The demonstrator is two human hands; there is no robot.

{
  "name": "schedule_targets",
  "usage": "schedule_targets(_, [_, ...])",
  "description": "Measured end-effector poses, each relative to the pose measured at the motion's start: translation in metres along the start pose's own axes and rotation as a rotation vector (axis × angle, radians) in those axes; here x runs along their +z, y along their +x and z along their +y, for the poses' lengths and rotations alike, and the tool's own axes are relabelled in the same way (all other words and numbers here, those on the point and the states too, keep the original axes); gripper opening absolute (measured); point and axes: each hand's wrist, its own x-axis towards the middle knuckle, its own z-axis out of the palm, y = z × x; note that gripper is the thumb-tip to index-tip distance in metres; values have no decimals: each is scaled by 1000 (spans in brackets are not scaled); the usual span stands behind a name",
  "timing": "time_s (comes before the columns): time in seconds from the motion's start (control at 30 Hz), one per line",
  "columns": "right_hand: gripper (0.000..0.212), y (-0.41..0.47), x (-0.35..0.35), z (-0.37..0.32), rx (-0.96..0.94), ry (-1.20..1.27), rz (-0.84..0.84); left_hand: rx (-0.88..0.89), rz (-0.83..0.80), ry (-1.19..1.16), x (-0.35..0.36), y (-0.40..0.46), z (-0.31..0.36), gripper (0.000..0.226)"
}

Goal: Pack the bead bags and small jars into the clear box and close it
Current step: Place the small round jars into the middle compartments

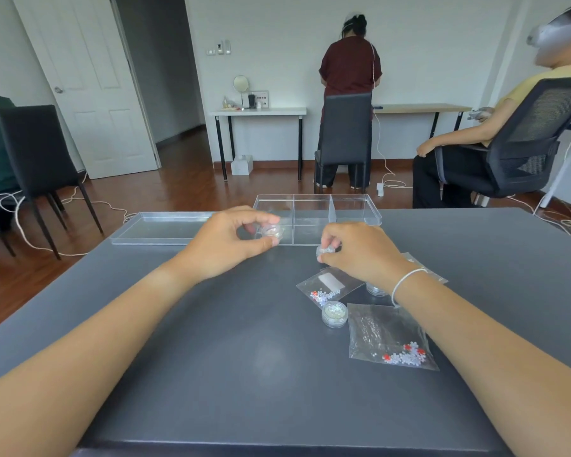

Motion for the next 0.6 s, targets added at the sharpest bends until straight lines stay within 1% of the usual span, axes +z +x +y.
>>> schedule_targets(0.13, [11,0,-6,2,8,98,-40,17,10,9,6,28,11,22])
schedule_targets(0.27, [14,1,-12,6,8,187,-34,-3,-15,42,14,57,17,23])
schedule_targets(0.43, [13,3,-21,15,-1,349,29,-34,-81,105,21,86,18,21])
schedule_targets(0.6, [11,6,-26,20,-4,413,106,-94,-157,215,30,105,13,14])
